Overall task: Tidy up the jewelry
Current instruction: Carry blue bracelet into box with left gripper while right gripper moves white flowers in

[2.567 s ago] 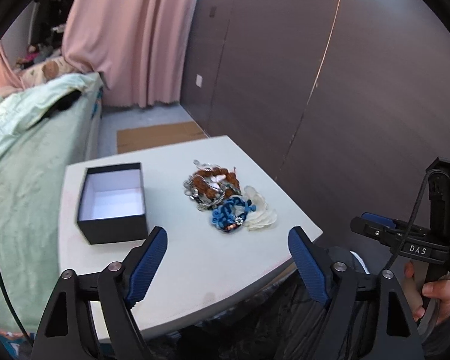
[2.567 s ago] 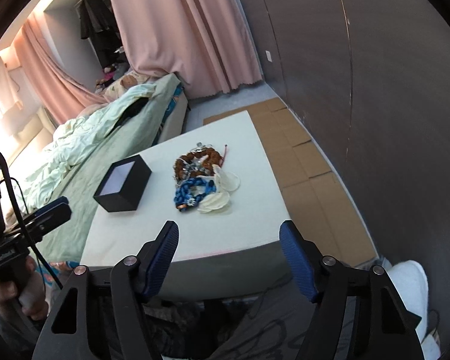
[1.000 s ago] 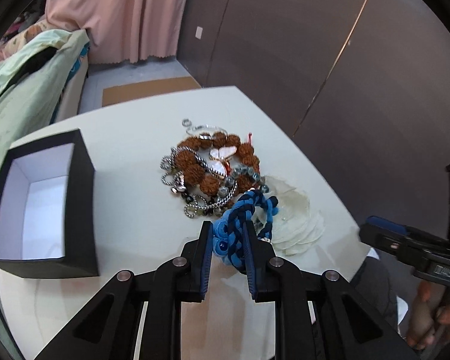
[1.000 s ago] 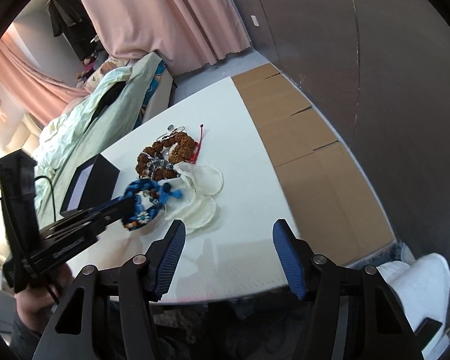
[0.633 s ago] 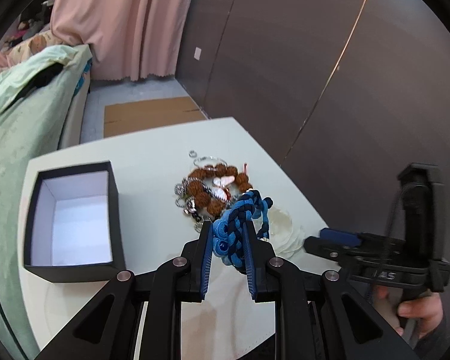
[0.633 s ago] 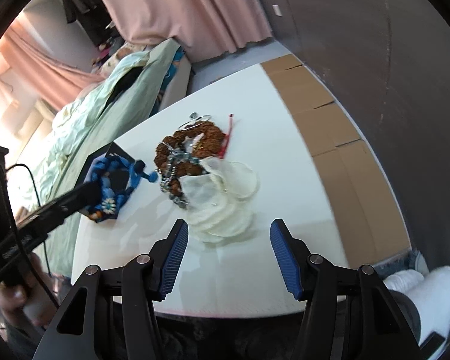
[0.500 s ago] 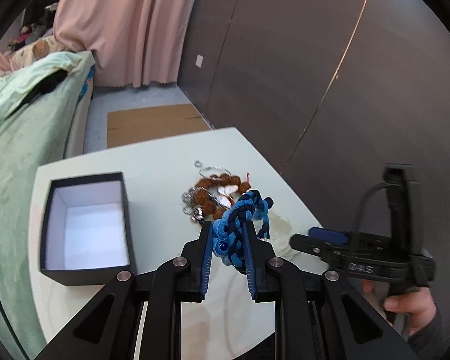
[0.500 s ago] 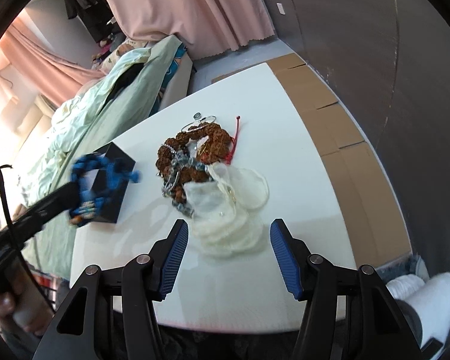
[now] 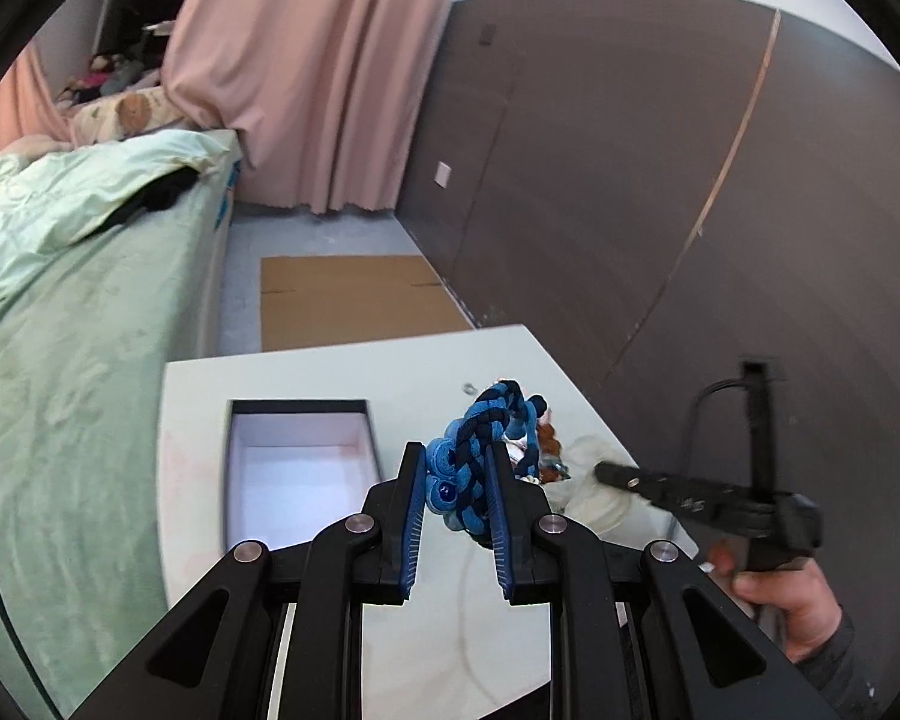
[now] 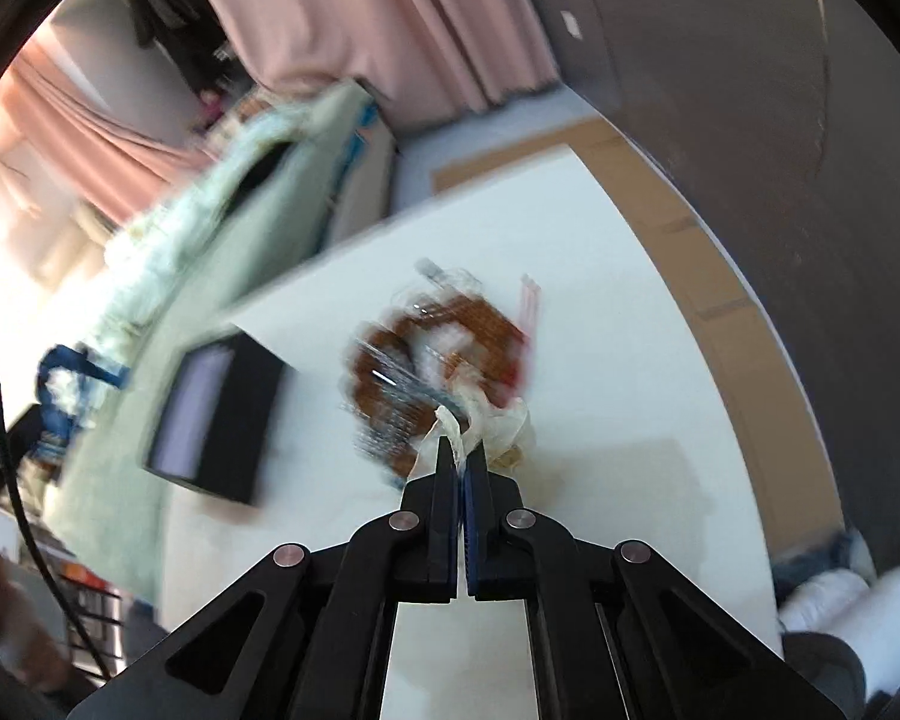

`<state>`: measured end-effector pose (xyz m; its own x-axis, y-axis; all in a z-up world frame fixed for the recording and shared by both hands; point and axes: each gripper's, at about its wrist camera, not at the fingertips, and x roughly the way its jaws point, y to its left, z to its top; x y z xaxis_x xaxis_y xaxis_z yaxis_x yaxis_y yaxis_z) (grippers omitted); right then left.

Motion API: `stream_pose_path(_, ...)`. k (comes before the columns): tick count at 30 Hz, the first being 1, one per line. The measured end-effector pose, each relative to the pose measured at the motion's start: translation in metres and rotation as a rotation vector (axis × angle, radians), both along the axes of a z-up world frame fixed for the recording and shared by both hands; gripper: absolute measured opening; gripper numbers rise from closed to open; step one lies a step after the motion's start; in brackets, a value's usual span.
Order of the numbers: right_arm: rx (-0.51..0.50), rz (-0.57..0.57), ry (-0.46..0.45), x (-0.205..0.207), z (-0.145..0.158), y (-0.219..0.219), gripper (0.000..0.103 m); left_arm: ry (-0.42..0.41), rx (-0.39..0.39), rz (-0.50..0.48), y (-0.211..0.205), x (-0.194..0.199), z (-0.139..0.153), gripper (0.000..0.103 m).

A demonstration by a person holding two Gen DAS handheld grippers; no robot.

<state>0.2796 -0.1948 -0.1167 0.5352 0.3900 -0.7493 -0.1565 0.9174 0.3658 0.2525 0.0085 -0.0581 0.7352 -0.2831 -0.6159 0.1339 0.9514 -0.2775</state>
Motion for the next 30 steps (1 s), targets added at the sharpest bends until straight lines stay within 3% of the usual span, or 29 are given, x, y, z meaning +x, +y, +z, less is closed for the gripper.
stream_pose_path(10, 0.013, 0.106, -0.069, 0.007, 0.05, 0.063, 0.003, -0.042, -0.064, 0.104, 0.061, -0.023, 0.011, 0.021)
stream_pose_path(21, 0.073, 0.243, -0.052, 0.017, 0.049, 0.158, 0.003, -0.03, -0.086, 0.198, 0.114, -0.043, 0.003, 0.021)
stream_pose_path(23, 0.093, 0.259, -0.015, 0.024, 0.042, 0.171, 0.011, -0.028, -0.09, 0.204, 0.119, -0.045, 0.003, 0.021)
stream_pose_path(24, 0.099, 0.255, 0.012, 0.028, 0.037, 0.173, 0.034, -0.026, -0.094, 0.205, 0.121, -0.047, 0.003, 0.021)
stream_pose_path(25, 0.1, 0.234, 0.044, 0.031, 0.031, 0.174, 0.066, -0.026, -0.096, 0.205, 0.122, -0.048, 0.004, 0.021)
stream_pose_path(27, 0.103, 0.192, 0.046, 0.029, 0.027, 0.169, 0.076, -0.029, -0.095, 0.198, 0.121, -0.051, 0.005, 0.021)
stream_pose_path(30, 0.127, 0.176, 0.046, 0.019, 0.025, 0.156, 0.076, -0.034, -0.086, 0.183, 0.117, -0.053, 0.006, 0.021)
